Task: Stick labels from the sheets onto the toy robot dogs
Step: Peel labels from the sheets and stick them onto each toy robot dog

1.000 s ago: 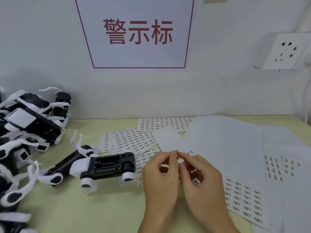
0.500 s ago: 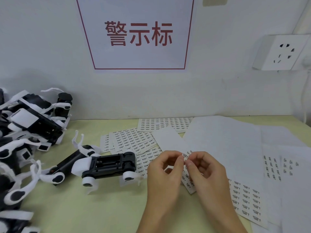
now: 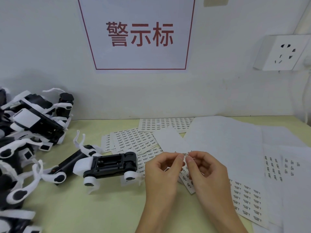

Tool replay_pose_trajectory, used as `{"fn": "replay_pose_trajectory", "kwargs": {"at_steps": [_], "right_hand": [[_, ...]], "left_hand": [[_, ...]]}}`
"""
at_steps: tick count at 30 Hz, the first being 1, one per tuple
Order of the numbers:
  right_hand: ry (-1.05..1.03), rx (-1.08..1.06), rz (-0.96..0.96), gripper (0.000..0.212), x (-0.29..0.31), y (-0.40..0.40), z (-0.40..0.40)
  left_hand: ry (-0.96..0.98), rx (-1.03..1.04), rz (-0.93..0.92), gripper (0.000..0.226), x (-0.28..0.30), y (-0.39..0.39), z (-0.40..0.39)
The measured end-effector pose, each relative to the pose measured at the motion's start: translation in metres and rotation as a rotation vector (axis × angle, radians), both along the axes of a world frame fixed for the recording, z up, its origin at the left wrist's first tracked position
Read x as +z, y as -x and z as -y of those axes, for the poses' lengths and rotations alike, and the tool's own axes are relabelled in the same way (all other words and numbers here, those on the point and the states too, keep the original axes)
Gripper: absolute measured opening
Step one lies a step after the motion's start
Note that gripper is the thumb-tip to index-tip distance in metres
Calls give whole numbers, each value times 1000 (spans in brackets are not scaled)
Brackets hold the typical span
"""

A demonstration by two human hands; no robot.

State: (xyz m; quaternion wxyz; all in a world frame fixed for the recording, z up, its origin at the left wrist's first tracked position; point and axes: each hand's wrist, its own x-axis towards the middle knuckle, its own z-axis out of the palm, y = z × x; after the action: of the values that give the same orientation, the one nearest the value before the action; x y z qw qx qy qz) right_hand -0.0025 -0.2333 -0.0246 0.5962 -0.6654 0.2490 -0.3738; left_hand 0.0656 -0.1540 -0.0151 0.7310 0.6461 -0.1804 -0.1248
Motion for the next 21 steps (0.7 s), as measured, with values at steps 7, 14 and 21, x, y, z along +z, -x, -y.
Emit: {"fn": "replay_pose_trajectory", "kwargs": {"at_steps": [7, 14, 21], "right_hand": [[30, -52, 19, 16, -1, -2, 1], [13, -141, 16, 15, -4, 0, 8], [5, -97, -11, 14, -5, 0, 6]], "left_hand": [[-67, -8, 123, 29, 0, 1, 0], [-154, 60, 303, 30, 23, -6, -13], [-553, 46, 576, 58, 71, -33, -70]]}}
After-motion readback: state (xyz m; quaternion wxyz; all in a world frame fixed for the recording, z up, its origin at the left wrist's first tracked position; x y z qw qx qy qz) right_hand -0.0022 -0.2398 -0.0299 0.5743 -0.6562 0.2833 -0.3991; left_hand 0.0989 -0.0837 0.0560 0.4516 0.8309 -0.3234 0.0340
